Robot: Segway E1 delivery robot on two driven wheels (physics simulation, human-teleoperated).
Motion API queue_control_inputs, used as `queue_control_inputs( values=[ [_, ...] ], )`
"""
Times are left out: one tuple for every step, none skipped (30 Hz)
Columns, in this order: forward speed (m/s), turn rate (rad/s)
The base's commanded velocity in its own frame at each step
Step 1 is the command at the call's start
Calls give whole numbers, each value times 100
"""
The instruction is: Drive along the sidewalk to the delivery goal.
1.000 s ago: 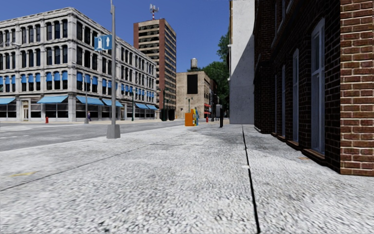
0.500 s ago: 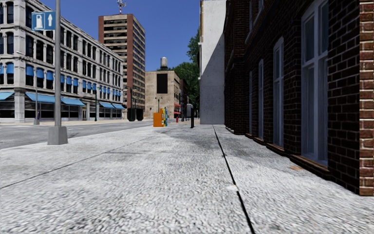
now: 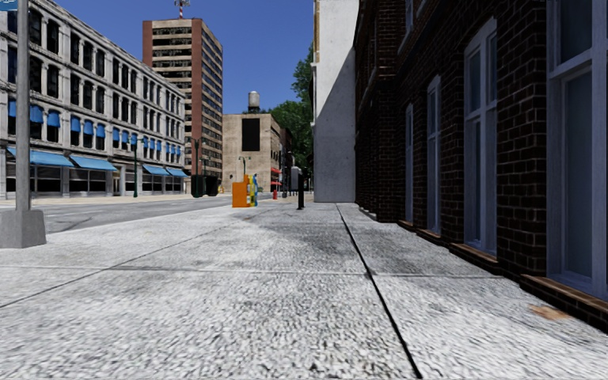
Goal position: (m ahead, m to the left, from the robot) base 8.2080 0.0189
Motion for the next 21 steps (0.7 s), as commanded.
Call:
queue_control_inputs(
  values=[
    [200,-25],
    [200,-25],
    [200,-28],
    [200,-31],
    [200,-31],
    [200,-37],
    [200,-39],
    [200,-39],
    [200,-39],
    [200,-39],
    [200,-27],
    [200,-27],
    [200,-8],
    [200,0],
    [200,0],
    [200,0],
    [200,0],
    [200,0],
    [200,0],
    [200,0],
    [200,0]
  ],
)
